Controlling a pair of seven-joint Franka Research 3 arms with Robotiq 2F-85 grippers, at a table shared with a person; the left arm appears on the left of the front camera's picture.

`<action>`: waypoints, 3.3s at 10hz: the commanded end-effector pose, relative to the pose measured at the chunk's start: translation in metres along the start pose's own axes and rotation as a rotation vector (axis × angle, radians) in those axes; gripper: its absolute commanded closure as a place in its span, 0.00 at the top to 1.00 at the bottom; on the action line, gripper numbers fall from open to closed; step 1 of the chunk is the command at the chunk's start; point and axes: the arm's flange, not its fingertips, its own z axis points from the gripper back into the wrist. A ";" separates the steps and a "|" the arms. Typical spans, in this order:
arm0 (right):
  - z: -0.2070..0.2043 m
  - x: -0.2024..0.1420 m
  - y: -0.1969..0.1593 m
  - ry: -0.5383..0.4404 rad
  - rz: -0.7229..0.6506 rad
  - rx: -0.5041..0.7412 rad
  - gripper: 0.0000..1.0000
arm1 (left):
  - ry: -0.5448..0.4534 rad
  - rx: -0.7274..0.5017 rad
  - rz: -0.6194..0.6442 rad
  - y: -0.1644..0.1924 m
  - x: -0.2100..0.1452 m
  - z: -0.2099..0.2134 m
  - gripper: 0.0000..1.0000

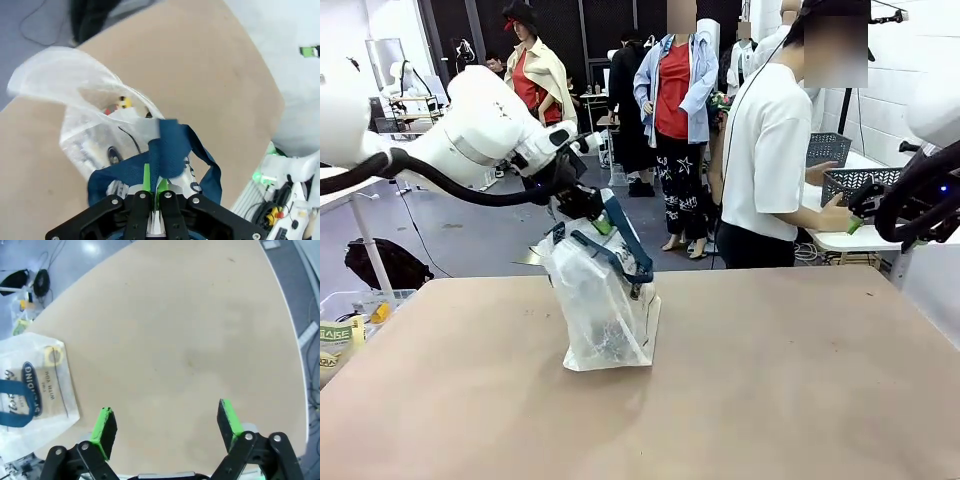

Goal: Transfer purchased items from the store into the shopping bag.
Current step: Move the Reusable shopping bag to the right side of the table.

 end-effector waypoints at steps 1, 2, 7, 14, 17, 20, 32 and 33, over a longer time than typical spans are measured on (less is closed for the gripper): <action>0.006 0.001 0.002 -0.009 0.006 -0.019 1.00 | -0.015 0.196 0.158 0.003 -0.032 0.051 0.00; 0.006 0.001 0.002 -0.009 0.006 -0.019 1.00 | -0.022 0.255 0.224 0.007 -0.046 0.077 0.00; 0.006 0.001 0.002 -0.009 0.006 -0.019 1.00 | 0.001 0.451 0.454 0.044 -0.106 0.182 0.00; 0.006 0.001 0.002 -0.009 0.006 -0.019 1.00 | 0.016 0.498 0.498 0.069 -0.118 0.183 0.00; 0.006 0.001 0.002 -0.009 0.006 -0.019 1.00 | -0.004 0.473 0.478 0.094 -0.121 0.226 0.00; 0.006 0.001 0.002 -0.009 0.006 -0.019 1.00 | 0.014 0.437 0.468 0.125 -0.122 0.261 0.00; 0.006 0.001 0.002 -0.009 0.006 -0.019 1.00 | 0.083 0.414 0.264 0.178 -0.110 0.261 0.66; 0.006 0.001 0.002 -0.009 0.006 -0.019 1.00 | 0.052 0.428 0.245 0.166 -0.108 0.262 0.86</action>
